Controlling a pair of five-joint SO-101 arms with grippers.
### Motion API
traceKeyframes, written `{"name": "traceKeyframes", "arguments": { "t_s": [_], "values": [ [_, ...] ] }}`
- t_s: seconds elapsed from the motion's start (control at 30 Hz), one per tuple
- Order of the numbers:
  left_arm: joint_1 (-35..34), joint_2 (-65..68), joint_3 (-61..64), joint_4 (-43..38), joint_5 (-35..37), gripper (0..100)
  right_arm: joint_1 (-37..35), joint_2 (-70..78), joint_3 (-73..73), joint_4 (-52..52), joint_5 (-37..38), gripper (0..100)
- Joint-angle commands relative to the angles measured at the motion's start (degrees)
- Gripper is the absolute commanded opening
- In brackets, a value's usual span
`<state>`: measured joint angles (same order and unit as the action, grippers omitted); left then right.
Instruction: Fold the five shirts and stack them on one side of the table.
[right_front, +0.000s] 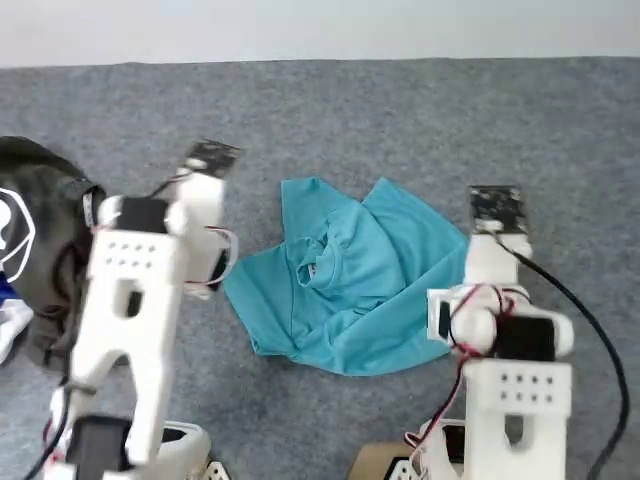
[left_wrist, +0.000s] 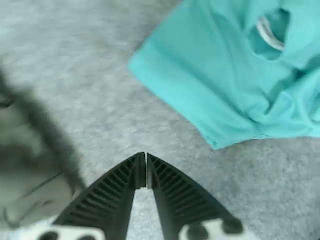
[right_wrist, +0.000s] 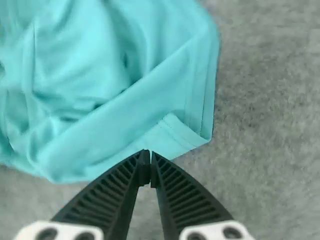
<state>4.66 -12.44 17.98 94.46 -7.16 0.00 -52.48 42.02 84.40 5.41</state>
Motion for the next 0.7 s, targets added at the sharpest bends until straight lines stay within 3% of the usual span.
{"name": "traceKeyframes", "arguments": {
  "t_s": [0.0,0.1,0.37,0.67],
  "values": [
    [5.9,6.1,-5.5,-0.6,0.2,5,-0.2,2.9,-4.8,0.1,11.5,0.8],
    [9.0,10.3,-10.4,-0.6,0.2,9,-0.3,3.0,-5.3,0.1,15.5,0.8],
    [14.5,19.6,-21.5,-1.7,0.2,21,0.0,2.9,-5.4,1.9,15.4,0.9],
    [17.8,29.1,-25.4,-8.4,0.2,23,0.0,2.9,-5.4,5.9,15.4,0.9]
  ]
}}
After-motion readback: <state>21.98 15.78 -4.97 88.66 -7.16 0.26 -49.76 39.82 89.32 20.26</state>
